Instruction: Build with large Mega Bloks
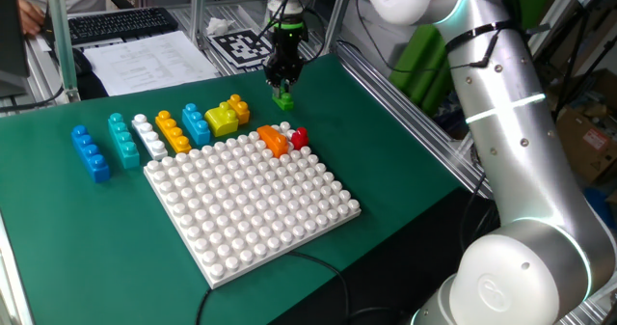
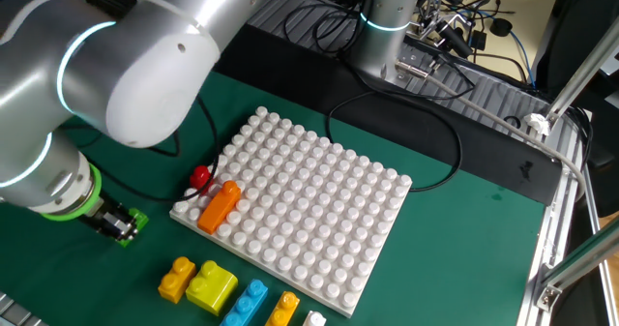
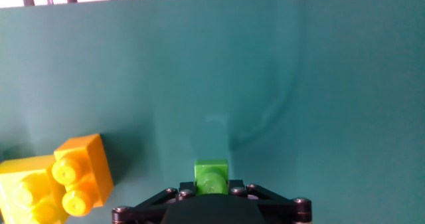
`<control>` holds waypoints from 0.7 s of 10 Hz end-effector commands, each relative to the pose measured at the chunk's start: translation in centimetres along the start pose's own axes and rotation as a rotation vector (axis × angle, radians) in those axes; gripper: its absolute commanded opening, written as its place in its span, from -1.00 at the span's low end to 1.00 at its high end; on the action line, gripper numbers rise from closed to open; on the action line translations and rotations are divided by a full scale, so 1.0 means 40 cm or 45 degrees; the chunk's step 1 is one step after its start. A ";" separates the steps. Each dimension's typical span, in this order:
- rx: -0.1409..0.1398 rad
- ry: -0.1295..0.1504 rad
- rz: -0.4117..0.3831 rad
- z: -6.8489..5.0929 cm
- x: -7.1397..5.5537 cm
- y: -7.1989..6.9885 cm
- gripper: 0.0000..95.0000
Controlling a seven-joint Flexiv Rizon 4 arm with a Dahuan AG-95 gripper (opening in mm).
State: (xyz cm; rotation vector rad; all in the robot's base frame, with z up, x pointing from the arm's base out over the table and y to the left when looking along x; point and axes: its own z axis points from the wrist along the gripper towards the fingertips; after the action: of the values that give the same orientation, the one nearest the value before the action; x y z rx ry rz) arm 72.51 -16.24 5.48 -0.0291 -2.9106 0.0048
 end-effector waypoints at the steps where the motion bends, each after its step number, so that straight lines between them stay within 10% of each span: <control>1: -0.093 0.032 0.010 -0.003 -0.009 0.000 -1.00; 7: -0.169 0.092 0.176 -0.023 0.016 0.040 -1.00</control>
State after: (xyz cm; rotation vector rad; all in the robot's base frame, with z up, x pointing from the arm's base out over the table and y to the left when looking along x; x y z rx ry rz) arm 73.06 -15.44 6.27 -0.2000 -2.8203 -0.1672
